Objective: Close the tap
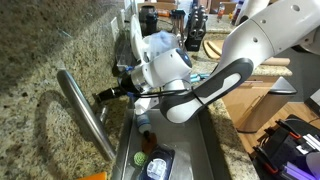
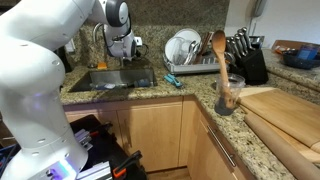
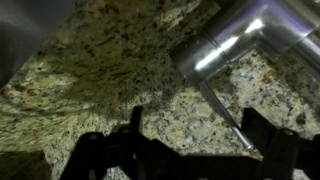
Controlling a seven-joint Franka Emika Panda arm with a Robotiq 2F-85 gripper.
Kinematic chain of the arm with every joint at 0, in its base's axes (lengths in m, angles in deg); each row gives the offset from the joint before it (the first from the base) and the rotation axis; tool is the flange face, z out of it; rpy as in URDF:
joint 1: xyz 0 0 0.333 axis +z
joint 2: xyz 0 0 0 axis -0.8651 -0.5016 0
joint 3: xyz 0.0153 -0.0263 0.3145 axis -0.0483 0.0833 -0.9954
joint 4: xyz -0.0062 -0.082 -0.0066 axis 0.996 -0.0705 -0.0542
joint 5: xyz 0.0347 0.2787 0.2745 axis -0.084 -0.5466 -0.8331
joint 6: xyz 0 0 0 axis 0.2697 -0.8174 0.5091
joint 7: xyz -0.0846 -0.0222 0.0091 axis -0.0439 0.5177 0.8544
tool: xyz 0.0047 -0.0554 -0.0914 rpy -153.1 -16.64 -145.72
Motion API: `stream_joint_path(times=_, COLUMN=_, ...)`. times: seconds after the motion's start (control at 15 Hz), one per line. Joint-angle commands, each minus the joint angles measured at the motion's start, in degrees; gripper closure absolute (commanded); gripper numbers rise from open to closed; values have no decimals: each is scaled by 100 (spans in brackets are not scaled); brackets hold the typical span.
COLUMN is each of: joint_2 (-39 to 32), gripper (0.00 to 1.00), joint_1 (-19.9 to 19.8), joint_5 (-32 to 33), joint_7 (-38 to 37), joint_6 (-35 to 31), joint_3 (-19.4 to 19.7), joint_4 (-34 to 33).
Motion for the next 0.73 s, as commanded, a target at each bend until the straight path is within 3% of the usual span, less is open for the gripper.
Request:
stream_joint_path(times=0.0, joint_2=-3, gripper=0, joint_1=3, joint_5=-798, joint_7=819, joint_6=3, joint_3=-143, joint_4=48)
stream_joint_path(times=0.47, joint_2=-3, gripper=0, joint_1=3, joint_5=-798, joint_7=819, joint_6=3, joint_3=-143, joint_4=48)
stream_joint_path(times=0.67, joint_2=-10, gripper=0, joint_1=57, joint_5=-1366, joint_7=1302, joint_6=8, joint_3=-177, joint_4=8)
